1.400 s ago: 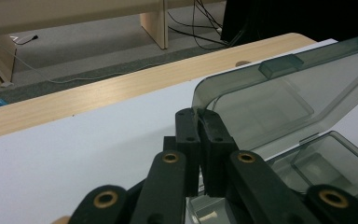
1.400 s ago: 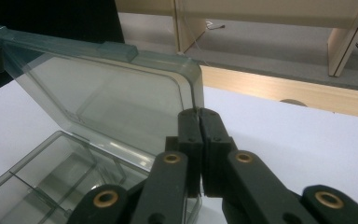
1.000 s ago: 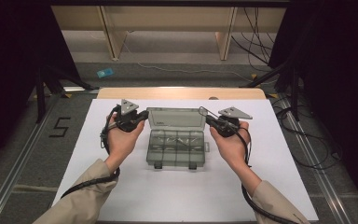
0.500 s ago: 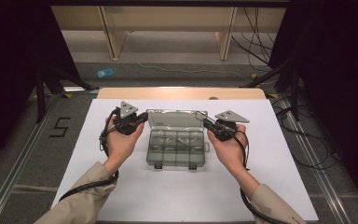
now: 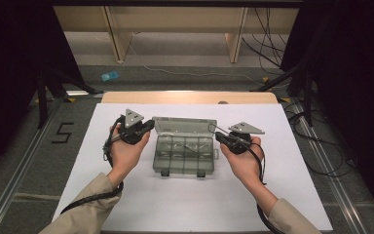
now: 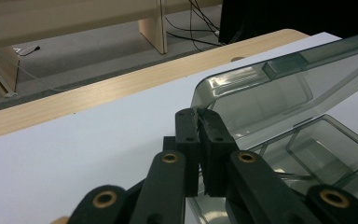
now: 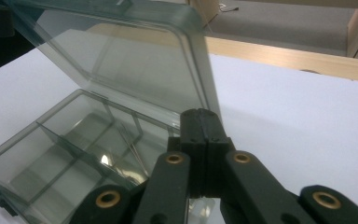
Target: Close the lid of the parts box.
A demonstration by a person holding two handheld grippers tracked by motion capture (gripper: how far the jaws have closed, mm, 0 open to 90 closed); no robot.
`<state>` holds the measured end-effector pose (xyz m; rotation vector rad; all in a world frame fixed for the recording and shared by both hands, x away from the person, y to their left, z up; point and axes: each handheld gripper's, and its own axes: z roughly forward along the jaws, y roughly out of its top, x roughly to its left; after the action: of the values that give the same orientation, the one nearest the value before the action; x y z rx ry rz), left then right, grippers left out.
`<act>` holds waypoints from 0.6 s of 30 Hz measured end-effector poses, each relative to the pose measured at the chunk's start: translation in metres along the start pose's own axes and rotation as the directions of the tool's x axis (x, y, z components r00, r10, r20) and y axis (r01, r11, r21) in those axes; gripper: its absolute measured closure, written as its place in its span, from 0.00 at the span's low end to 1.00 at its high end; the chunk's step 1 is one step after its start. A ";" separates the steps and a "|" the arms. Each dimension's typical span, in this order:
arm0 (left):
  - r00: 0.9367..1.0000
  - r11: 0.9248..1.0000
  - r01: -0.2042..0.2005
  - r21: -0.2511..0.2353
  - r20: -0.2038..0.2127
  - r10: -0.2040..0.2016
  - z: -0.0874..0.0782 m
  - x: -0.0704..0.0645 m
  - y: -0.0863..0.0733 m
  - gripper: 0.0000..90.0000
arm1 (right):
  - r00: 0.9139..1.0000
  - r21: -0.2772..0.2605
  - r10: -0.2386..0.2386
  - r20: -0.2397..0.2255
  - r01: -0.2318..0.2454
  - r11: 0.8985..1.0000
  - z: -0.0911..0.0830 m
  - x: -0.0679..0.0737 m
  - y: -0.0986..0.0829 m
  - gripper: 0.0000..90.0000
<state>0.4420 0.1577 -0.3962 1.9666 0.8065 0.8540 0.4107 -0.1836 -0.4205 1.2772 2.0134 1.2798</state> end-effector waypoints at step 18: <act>1.000 1.000 -0.004 -0.008 0.007 0.004 -0.010 -0.010 -0.010 0.96 | 0.999 -0.014 0.020 0.033 -0.020 1.000 -0.016 -0.016 -0.006 0.94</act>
<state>0.4264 0.1585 -0.4033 1.9640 0.7941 0.8511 0.4041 -0.2059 -0.4200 1.3072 1.9704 1.2710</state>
